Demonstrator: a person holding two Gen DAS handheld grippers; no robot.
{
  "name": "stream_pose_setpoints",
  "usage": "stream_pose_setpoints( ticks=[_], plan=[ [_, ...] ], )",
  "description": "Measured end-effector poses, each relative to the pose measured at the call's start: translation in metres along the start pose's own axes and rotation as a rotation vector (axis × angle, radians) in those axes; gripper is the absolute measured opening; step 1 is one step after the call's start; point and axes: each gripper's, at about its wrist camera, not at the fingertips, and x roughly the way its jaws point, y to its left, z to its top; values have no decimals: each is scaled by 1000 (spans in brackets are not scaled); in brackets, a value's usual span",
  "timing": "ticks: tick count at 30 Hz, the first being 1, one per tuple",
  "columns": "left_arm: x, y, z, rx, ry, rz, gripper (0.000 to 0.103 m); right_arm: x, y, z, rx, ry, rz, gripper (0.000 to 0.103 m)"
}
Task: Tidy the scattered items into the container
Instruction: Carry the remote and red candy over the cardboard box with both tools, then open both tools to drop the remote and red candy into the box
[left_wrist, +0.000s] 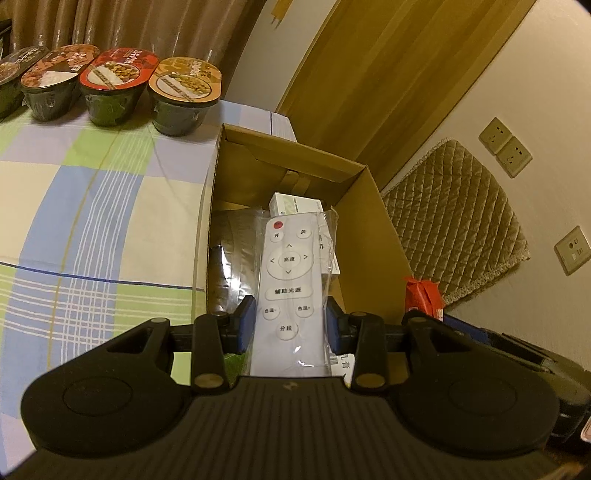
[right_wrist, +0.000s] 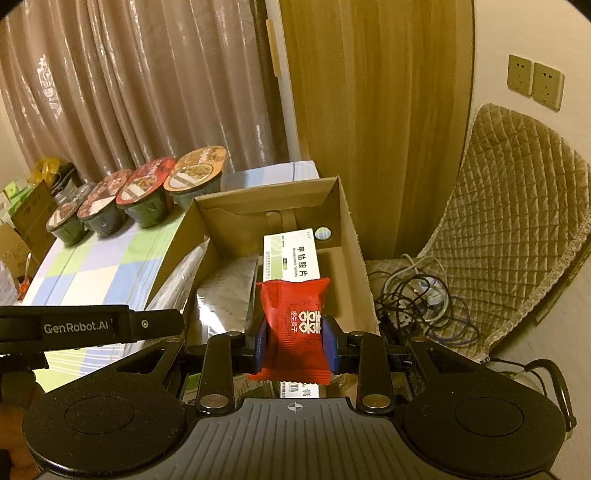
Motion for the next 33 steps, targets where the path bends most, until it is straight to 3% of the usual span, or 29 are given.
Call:
stream_pose_setpoints(
  ticks=[8, 10, 27, 33],
  plan=[
    [5, 1, 8, 6, -14, -15, 35, 5, 0, 3, -4, -2, -6, 34],
    [5, 1, 10, 8, -20, -11, 51, 6, -1, 3, -4, -1, -7, 34],
    [-18, 17, 1, 15, -49, 37, 53, 5, 9, 3, -10, 4, 10, 34],
    [-21, 21, -2, 18, -47, 45, 61, 2, 14, 6, -14, -34, 50, 35]
  ],
)
